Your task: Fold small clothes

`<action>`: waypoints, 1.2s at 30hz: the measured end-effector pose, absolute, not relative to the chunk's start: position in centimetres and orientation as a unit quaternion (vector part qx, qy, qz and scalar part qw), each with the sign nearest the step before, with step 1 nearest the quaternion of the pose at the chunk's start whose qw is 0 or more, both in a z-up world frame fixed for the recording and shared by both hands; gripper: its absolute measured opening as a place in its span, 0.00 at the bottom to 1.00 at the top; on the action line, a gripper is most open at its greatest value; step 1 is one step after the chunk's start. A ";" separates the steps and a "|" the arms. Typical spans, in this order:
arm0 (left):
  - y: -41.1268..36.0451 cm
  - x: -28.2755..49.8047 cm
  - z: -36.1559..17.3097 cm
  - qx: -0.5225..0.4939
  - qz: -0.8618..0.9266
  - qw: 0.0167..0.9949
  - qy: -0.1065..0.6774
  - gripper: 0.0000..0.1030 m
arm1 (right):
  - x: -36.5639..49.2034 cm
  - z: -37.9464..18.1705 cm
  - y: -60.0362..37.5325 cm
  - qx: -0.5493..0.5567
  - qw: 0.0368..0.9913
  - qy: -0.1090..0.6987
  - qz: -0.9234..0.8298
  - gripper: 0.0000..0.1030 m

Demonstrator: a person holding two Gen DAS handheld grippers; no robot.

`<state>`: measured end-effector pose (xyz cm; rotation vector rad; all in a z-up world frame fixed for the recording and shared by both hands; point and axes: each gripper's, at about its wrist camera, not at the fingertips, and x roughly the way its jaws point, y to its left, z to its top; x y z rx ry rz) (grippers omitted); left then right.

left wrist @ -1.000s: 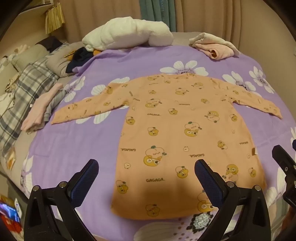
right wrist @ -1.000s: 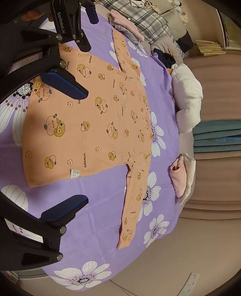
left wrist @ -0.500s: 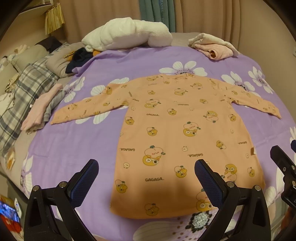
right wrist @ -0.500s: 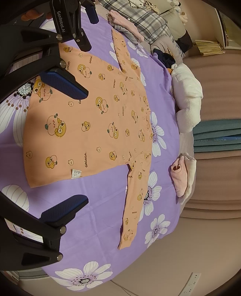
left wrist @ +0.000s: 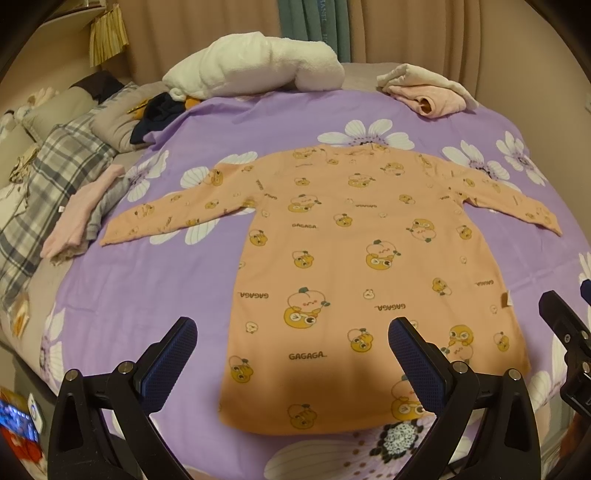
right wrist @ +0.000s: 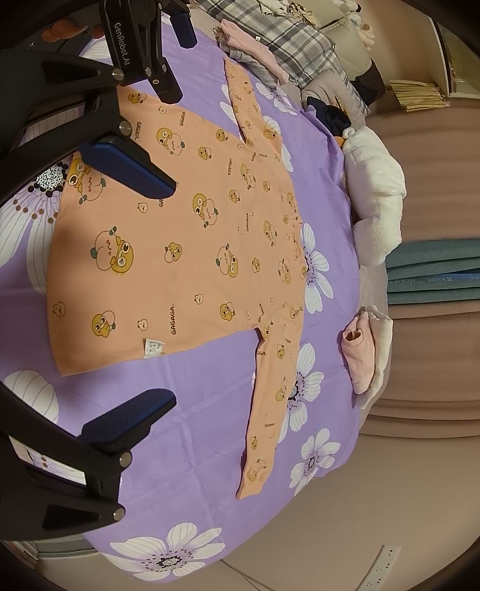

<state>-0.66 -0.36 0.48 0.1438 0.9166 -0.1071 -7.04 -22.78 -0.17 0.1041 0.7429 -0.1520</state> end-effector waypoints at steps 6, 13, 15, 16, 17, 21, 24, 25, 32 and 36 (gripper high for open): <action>-0.4 -0.6 0.5 0.070 -0.051 0.893 0.443 0.99 | -7.1 -0.3 -22.7 0.052 0.928 0.362 -0.073 1.00; -0.4 -0.6 0.3 0.071 -0.050 0.893 0.441 0.99 | -6.9 -0.4 -22.6 0.051 0.927 0.363 -0.073 1.00; -0.5 -0.7 0.2 0.071 -0.050 0.893 0.441 0.99 | -6.9 -0.4 -22.5 0.051 0.927 0.363 -0.073 1.00; -0.5 -0.6 0.2 0.072 -0.050 0.893 0.441 0.99 | -6.9 -0.4 -22.5 0.051 0.927 0.363 -0.072 1.00; -0.5 -0.6 0.2 0.073 -0.049 0.894 0.440 0.99 | -6.9 -0.4 -22.4 0.051 0.928 0.363 -0.072 1.00; -0.5 -0.5 0.1 0.074 -0.047 0.894 0.438 0.99 | -6.8 -0.4 -22.3 0.050 0.927 0.364 -0.071 1.00; -0.6 -0.5 0.1 0.075 -0.047 0.894 0.438 0.99 | -6.8 -0.4 -22.2 0.050 0.928 0.363 -0.072 1.00; -0.6 -0.5 0.1 0.076 -0.047 0.895 0.438 0.99 | -6.8 -0.4 -22.3 0.050 0.928 0.363 -0.072 1.00; -0.6 -0.5 0.1 0.075 -0.047 0.894 0.439 0.99 | -6.8 -0.3 -22.2 0.050 0.927 0.364 -0.071 1.00; -0.6 -0.5 0.1 0.075 -0.048 0.894 0.439 0.99 | -6.8 -0.3 -22.1 0.050 0.927 0.365 -0.070 1.00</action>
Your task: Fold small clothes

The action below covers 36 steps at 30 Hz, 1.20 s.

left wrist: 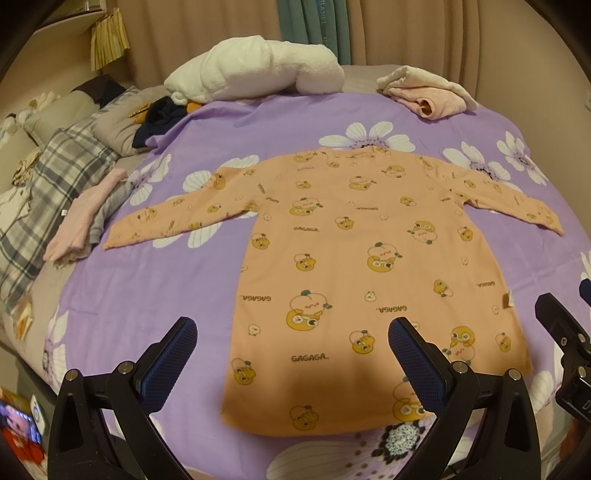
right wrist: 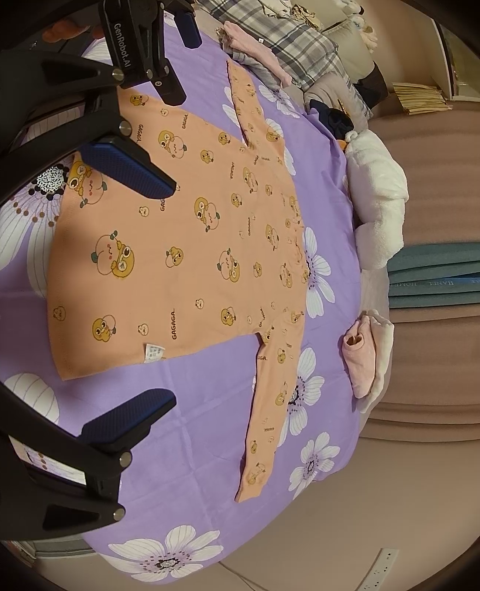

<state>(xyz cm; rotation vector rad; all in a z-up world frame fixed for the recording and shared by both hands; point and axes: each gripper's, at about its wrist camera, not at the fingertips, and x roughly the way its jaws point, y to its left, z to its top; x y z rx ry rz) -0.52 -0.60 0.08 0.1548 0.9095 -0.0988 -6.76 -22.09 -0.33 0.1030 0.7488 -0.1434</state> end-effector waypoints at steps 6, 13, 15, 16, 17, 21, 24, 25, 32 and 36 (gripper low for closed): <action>-0.7 -0.5 0.2 0.077 -0.049 0.894 0.439 0.99 | -6.8 -0.4 -22.1 0.051 0.927 0.366 -0.070 1.00; -0.7 -0.5 0.2 0.075 -0.050 0.893 0.440 0.99 | -6.8 -0.4 -22.1 0.051 0.927 0.366 -0.070 1.00; -0.8 -0.6 0.2 0.075 -0.050 0.893 0.440 0.99 | -6.8 -0.4 -22.1 0.051 0.927 0.366 -0.070 1.00; -0.8 -0.6 0.1 0.076 -0.050 0.893 0.440 0.99 | -6.8 -0.5 -22.1 0.051 0.927 0.366 -0.070 1.00; -0.8 -0.6 0.1 0.075 -0.050 0.894 0.440 0.99 | -6.9 -0.5 -22.1 0.051 0.927 0.366 -0.070 1.00; -0.8 -0.6 0.1 0.075 -0.049 0.894 0.439 0.99 | -6.9 -0.5 -22.0 0.051 0.927 0.366 -0.070 1.00; -0.8 -0.6 0.1 0.074 -0.050 0.893 0.440 0.99 | -6.9 -0.5 -22.0 0.051 0.927 0.366 -0.070 1.00; -0.8 -0.6 0.1 0.075 -0.049 0.893 0.440 0.99 | -6.9 -0.5 -22.0 0.051 0.927 0.366 -0.070 1.00; -0.8 -0.6 0.1 0.075 -0.049 0.894 0.439 0.99 | -6.8 -0.5 -22.1 0.051 0.926 0.367 -0.070 1.00; -0.7 -0.6 0.1 0.073 -0.051 0.893 0.440 0.99 | -6.9 -0.6 -22.1 0.052 0.926 0.366 -0.069 1.00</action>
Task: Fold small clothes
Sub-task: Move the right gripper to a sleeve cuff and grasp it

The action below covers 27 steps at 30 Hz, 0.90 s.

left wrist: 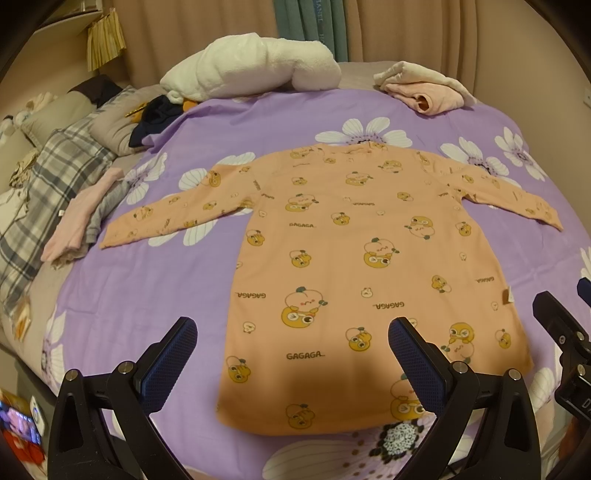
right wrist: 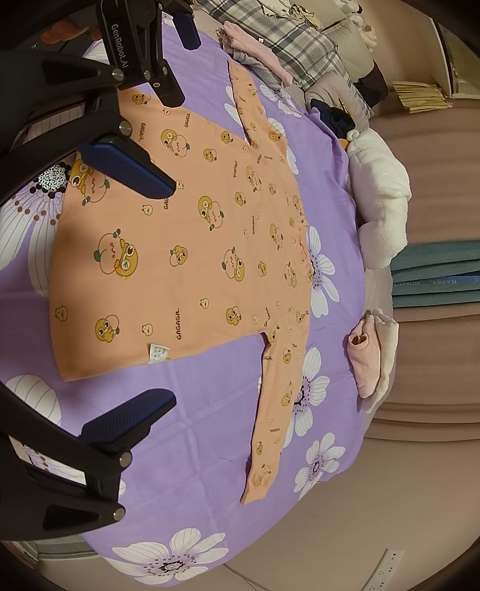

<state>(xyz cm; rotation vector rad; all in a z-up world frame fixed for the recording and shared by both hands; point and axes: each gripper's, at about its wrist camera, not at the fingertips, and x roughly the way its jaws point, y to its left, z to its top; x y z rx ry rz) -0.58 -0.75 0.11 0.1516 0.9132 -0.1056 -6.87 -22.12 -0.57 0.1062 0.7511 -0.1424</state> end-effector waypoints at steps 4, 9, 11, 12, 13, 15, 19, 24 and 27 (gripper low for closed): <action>-0.7 -0.3 -0.6 0.047 -0.075 0.889 0.449 0.99 | -6.8 -1.1 -22.9 0.082 0.926 0.365 -0.048 1.00; -0.4 1.3 -2.3 -0.024 -0.114 0.878 0.464 0.99 | -6.8 -3.8 -28.3 0.231 0.904 0.359 0.011 1.00; -0.7 2.2 -3.0 -0.035 -0.120 0.873 0.472 0.99 | -7.1 -5.0 -31.0 0.285 0.892 0.350 0.001 1.00; -1.0 2.6 -3.4 -0.039 -0.125 0.869 0.477 0.99 | -7.3 -5.7 -32.4 0.309 0.887 0.345 -0.005 1.00; -1.2 2.9 -3.6 -0.045 -0.134 0.866 0.479 0.99 | -7.4 -6.1 -33.8 0.330 0.881 0.340 -0.012 1.00; -1.7 3.6 -3.9 -0.065 -0.160 0.858 0.483 0.99 | -7.8 -6.8 -36.2 0.364 0.871 0.328 -0.024 1.00; -2.6 4.8 -4.2 -0.108 -0.208 0.847 0.478 0.99 | -8.9 -8.1 -41.5 0.429 0.855 0.288 -0.052 1.00; -4.0 6.5 -4.9 -0.110 -0.213 0.835 0.495 0.99 | -8.5 -9.7 -47.8 0.478 0.832 0.265 -0.097 0.98; -4.5 7.3 -5.6 -0.109 -0.206 0.830 0.506 0.99 | -7.3 -10.4 -50.1 0.497 0.818 0.269 -0.104 0.93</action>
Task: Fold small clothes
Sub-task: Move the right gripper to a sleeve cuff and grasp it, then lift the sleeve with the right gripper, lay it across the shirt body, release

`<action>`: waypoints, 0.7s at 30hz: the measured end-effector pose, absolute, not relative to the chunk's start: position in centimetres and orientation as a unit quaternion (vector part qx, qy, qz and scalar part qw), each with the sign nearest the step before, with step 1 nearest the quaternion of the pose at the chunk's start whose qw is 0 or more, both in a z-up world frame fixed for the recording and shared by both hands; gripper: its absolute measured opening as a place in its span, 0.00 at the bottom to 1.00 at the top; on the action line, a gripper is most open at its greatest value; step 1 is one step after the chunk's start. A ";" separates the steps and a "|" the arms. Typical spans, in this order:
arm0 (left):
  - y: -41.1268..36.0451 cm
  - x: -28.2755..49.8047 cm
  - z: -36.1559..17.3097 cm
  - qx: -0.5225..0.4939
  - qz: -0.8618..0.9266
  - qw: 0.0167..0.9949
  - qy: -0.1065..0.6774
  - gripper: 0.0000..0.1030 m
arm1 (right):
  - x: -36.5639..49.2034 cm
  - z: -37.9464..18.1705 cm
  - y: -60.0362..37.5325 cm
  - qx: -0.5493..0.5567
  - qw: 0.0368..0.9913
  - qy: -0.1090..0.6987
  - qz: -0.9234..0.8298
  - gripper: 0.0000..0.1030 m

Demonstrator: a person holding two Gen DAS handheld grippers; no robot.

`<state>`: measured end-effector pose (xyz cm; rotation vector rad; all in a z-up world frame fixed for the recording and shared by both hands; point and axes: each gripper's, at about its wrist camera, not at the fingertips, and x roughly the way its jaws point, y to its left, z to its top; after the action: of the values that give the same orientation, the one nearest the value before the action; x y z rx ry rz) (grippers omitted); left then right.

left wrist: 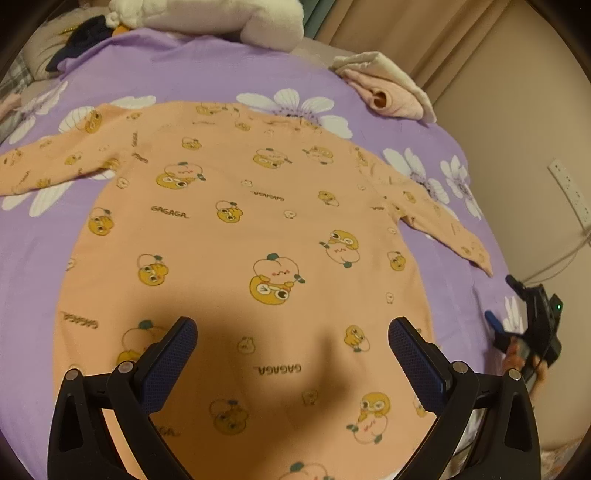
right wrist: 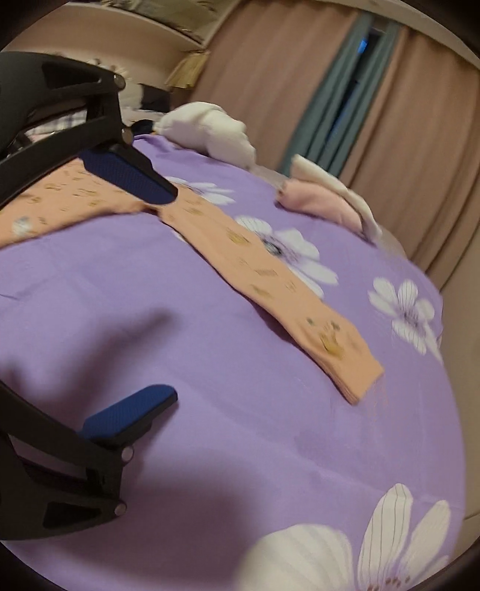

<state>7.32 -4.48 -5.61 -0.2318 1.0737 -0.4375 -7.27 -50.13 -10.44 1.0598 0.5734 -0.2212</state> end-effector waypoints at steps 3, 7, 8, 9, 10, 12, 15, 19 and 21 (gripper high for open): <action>-4.9 8.3 -6.2 -0.101 -0.193 0.829 0.515 0.99 | -6.4 -10.5 -52.3 0.513 0.811 0.256 -0.114 0.91; -5.8 9.3 -6.3 -0.090 -0.185 0.831 0.517 0.99 | -4.6 -10.3 -54.8 0.515 0.812 0.242 -0.130 0.87; -6.0 9.5 -6.3 -0.088 -0.184 0.831 0.517 0.99 | -3.9 -10.5 -55.9 0.517 0.811 0.238 -0.135 0.84; -6.1 9.7 -6.3 -0.086 -0.182 0.832 0.517 0.99 | -3.4 -10.7 -56.4 0.519 0.810 0.236 -0.138 0.79; -6.2 9.9 -6.2 -0.086 -0.180 0.832 0.517 0.99 | -3.1 -11.0 -57.2 0.523 0.808 0.231 -0.142 0.77; -6.2 10.5 -6.3 -0.086 -0.175 0.833 0.518 0.99 | -2.3 -11.8 -58.9 0.540 0.799 0.219 -0.146 0.65; -6.2 11.1 -6.5 -0.086 -0.168 0.833 0.520 0.99 | -1.9 -12.5 -60.6 0.557 0.791 0.200 -0.156 0.41; -5.8 11.6 -6.8 -0.087 -0.160 0.832 0.524 0.99 | -1.4 -13.7 -61.9 0.571 0.778 0.199 -0.172 0.09; -5.6 11.7 -7.0 -0.090 -0.158 0.830 0.527 0.99 | -1.8 -14.2 -62.4 0.583 0.773 0.188 -0.166 0.07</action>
<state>11.67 -5.56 -6.96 -0.1910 1.1185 -0.3344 -1.80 -62.41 -14.22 1.2631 0.4084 -0.3592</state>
